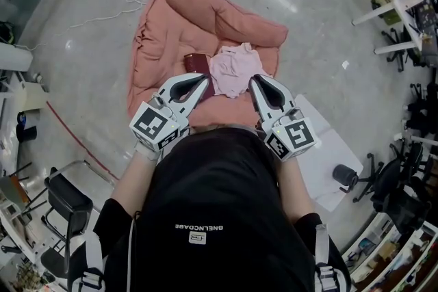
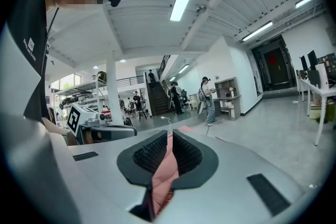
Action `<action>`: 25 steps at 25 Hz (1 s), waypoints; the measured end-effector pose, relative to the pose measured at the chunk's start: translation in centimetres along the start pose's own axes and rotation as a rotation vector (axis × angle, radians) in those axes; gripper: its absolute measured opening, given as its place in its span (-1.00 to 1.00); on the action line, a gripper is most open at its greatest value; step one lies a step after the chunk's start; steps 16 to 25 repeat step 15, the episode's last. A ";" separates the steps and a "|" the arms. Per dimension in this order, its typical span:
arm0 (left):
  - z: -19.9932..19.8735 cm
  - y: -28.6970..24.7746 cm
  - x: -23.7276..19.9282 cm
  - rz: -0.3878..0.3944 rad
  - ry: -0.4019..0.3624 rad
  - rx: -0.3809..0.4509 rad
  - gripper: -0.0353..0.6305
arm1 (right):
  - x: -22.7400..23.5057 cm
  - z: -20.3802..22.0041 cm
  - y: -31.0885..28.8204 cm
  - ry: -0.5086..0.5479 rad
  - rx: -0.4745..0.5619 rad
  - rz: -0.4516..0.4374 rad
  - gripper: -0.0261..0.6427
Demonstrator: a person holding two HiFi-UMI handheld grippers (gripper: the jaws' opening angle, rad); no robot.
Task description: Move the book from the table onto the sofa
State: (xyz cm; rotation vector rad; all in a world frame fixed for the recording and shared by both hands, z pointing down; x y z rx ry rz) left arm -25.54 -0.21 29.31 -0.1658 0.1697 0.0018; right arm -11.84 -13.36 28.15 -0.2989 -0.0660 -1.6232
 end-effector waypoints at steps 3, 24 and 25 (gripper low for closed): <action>0.2 0.0 0.2 -0.006 0.000 -0.004 -0.85 | 0.1 0.0 0.1 -0.005 -0.005 -0.002 -0.77; 0.6 -0.4 0.1 -0.022 0.015 -0.001 -0.85 | 0.8 0.5 0.1 -0.006 -0.016 -0.008 -0.77; 0.6 -0.4 0.1 -0.022 0.015 -0.001 -0.85 | 0.8 0.5 0.1 -0.006 -0.016 -0.008 -0.77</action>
Point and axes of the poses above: the fingertips, and each gripper's own axes: y backward along the fingers, x to its right, z out of its underside, the point moved 6 cm from there along y, backward along the fingers, and after that the axes turned 8 degrees about -z, right-handed, at the moved point
